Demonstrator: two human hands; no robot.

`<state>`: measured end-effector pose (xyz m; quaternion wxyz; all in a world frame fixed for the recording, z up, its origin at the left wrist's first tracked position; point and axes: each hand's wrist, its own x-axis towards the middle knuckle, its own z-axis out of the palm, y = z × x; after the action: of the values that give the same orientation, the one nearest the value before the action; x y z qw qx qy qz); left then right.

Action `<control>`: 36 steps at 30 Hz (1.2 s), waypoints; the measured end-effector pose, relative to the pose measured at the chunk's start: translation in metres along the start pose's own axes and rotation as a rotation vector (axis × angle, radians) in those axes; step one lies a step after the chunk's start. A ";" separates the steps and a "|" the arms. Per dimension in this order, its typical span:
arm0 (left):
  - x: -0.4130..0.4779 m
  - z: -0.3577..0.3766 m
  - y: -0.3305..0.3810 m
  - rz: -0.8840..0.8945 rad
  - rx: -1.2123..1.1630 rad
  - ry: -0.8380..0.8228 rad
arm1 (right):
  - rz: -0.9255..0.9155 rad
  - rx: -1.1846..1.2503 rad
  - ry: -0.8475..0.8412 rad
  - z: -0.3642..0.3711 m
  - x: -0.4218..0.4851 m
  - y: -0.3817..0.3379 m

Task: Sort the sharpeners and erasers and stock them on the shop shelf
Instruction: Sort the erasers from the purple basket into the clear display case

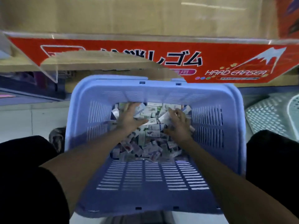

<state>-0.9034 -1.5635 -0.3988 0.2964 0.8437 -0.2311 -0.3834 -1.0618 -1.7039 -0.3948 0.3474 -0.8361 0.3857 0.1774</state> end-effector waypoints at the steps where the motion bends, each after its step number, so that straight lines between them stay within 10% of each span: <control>1: 0.001 0.003 0.002 -0.002 0.009 0.022 | -0.001 -0.020 0.034 0.002 0.000 -0.002; 21: -0.019 0.021 0.000 0.102 0.108 -0.103 | 0.022 -0.114 -0.034 -0.004 0.001 -0.014; 36: 0.002 0.029 0.016 -0.202 0.073 -0.038 | -0.015 0.275 0.082 0.012 -0.019 -0.008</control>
<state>-0.9280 -1.5854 -0.4045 0.2208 0.8655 -0.1643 -0.4184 -1.0683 -1.6820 -0.3889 0.4441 -0.7899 0.4140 0.0861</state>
